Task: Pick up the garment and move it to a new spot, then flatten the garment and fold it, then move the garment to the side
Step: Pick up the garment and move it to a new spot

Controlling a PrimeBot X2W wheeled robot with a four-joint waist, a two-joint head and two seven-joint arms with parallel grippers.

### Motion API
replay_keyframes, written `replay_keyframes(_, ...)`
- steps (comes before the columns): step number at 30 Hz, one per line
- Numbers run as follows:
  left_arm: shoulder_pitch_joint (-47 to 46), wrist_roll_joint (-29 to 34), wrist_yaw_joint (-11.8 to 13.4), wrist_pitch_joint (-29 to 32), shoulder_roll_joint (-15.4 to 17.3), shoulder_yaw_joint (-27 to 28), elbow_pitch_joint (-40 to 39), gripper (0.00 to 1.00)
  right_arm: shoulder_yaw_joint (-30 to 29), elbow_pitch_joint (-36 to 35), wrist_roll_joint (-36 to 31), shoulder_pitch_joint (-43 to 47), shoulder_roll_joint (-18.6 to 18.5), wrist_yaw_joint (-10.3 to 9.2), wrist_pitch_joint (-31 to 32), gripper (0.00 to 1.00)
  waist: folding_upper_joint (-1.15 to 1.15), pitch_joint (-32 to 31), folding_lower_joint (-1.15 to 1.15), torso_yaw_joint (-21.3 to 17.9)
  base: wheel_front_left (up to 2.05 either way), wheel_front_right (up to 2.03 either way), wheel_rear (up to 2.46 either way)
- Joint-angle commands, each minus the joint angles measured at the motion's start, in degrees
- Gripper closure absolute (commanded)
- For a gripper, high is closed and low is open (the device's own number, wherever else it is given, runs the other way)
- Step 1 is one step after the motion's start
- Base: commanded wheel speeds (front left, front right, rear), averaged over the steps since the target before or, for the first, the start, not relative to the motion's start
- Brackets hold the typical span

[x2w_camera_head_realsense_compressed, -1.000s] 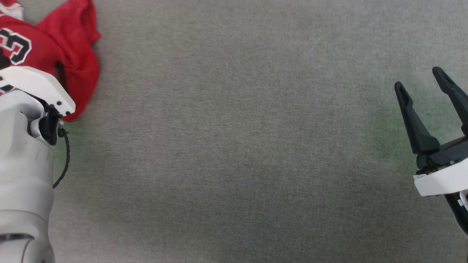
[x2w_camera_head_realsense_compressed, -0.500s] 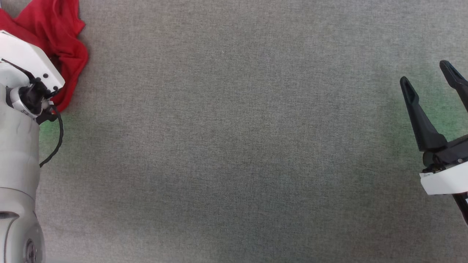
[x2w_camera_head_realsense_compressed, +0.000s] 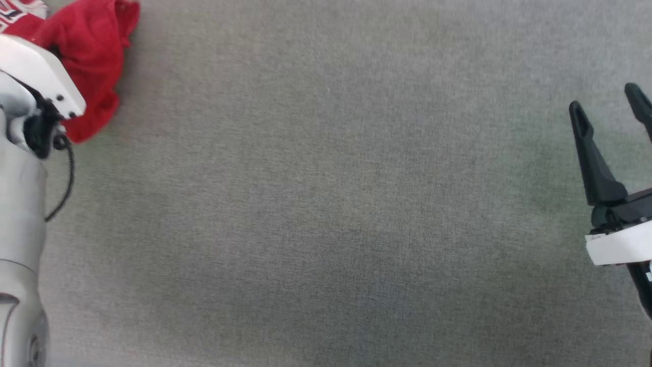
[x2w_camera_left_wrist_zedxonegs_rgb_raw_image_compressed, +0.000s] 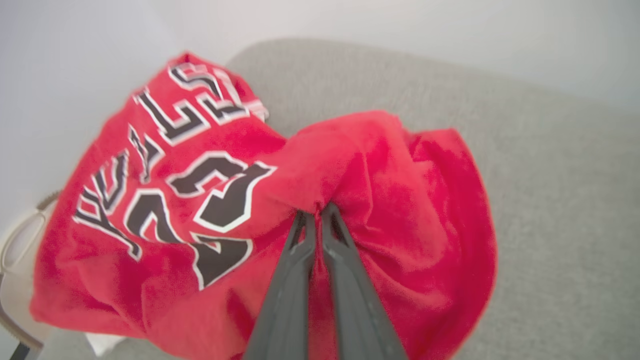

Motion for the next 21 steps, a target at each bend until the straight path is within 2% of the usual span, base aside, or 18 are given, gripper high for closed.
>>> replay_keyframes(1, -0.67, 1.05, -0.49, -1.26, 0.56, -0.68, -0.75, 1.00, -0.17, 0.39, -0.33, 0.51, 0.71, -0.02, -0.62, 0.00, 0.00, -2.91, 0.00, 0.88, 0.00, 0.00, 0.00)
replay_keyframes(12, -3.54, 4.04, -2.33, -4.26, 2.74, -5.91, -7.68, 1.00, -1.26, 3.06, -1.43, 2.57, 5.13, -0.01, -2.39, 0.00, 0.00, -11.12, 0.00, 2.76, 0.00, 0.00, 0.00)
replay_keyframes(17, -3.39, 3.59, -2.75, -1.46, 3.69, -9.11, -13.57, 1.00, -2.50, 3.62, -2.22, 3.71, 7.29, -0.02, -3.04, 0.00, 0.00, -14.15, 0.00, 3.09, 0.00, 0.00, 0.00)
replay_keyframes(21, -1.66, 1.15, -2.72, 2.78, 4.66, -12.58, -21.51, 1.00, -3.54, 4.20, -2.61, 4.48, 8.74, -0.02, -3.68, 0.00, 0.00, -16.11, 0.00, 2.68, 0.00, 0.00, 0.00)
